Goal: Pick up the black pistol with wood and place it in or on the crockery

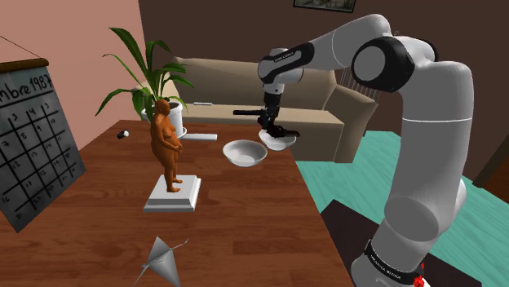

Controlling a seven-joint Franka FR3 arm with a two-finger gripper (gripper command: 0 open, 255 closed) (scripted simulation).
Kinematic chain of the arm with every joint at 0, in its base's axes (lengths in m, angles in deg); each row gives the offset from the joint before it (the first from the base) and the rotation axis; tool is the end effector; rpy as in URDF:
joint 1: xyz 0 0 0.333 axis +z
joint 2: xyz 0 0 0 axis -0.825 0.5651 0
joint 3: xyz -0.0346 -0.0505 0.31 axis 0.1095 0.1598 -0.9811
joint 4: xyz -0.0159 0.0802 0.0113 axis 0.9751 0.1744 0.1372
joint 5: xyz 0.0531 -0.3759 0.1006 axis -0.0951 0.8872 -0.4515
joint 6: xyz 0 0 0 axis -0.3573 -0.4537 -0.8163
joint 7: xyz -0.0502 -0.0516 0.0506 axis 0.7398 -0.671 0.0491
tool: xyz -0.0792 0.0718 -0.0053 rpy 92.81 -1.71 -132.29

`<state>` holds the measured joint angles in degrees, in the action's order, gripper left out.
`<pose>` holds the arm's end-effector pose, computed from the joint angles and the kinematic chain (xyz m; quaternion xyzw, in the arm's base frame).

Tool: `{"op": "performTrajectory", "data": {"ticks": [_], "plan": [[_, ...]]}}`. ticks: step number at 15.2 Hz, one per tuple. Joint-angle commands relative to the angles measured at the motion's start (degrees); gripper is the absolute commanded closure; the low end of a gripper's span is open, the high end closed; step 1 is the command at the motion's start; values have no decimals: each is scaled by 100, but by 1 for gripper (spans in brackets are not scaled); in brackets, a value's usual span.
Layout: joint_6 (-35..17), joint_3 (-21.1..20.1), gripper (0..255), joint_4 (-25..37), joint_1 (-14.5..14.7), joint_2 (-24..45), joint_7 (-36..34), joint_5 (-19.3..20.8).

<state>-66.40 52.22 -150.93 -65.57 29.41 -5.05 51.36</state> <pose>0.6223 -0.1768 0.4175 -0.9963 -0.0807 -0.0021 0.0300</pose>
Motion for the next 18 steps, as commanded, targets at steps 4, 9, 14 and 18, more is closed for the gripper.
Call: {"op": "performTrajectory", "data": {"ticks": [4,9,14,18], "plan": [[-336,-9,255,-230,-3,108,35,-28],[-521,-15,255,-340,-5,184,54,-47],[-521,-15,255,-340,-5,184,54,-46],[-522,-15,0,-340,-5,184,54,-47]]}}
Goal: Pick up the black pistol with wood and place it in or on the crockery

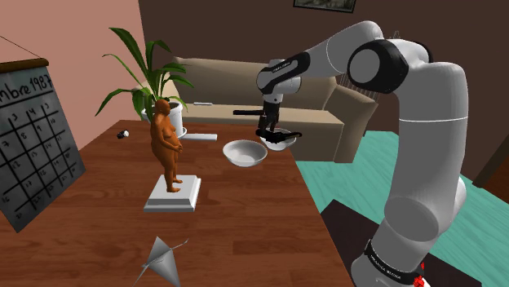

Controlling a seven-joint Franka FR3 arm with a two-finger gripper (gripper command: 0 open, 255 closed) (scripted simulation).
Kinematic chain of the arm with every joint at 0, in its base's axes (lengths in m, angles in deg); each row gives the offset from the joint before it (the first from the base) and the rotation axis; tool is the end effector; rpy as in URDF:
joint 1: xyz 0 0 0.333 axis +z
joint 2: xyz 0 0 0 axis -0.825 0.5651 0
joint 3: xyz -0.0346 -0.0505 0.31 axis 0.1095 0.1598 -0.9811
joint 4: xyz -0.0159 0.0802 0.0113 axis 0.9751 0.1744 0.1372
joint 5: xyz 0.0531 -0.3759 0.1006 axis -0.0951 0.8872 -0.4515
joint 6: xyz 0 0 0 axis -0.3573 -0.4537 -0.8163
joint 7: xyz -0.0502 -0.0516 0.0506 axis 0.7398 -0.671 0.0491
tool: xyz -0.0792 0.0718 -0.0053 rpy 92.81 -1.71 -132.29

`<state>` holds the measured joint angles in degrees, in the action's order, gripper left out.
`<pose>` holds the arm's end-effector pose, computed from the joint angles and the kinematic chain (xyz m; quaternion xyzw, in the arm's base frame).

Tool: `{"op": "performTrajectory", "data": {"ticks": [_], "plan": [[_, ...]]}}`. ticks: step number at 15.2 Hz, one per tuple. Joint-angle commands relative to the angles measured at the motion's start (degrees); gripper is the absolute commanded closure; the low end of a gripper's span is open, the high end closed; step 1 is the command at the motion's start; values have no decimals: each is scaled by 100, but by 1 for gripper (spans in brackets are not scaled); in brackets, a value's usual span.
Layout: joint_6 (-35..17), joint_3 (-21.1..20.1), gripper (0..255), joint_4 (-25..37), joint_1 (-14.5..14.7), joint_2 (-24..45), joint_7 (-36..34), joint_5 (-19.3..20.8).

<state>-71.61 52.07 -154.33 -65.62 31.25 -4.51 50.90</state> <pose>0.6219 -0.1770 0.3770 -0.9963 -0.0806 -0.0021 0.0300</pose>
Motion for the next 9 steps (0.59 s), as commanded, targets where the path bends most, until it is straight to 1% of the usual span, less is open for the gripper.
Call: {"op": "performTrajectory", "data": {"ticks": [1,2,6,9], "plan": [[0,0,0,0,0,0,0,0],[0,0,0,0,0,0,0,0],[650,27,0,443,-16,-210,-35,51],[650,27,0,442,-16,-210,-36,51]]}}
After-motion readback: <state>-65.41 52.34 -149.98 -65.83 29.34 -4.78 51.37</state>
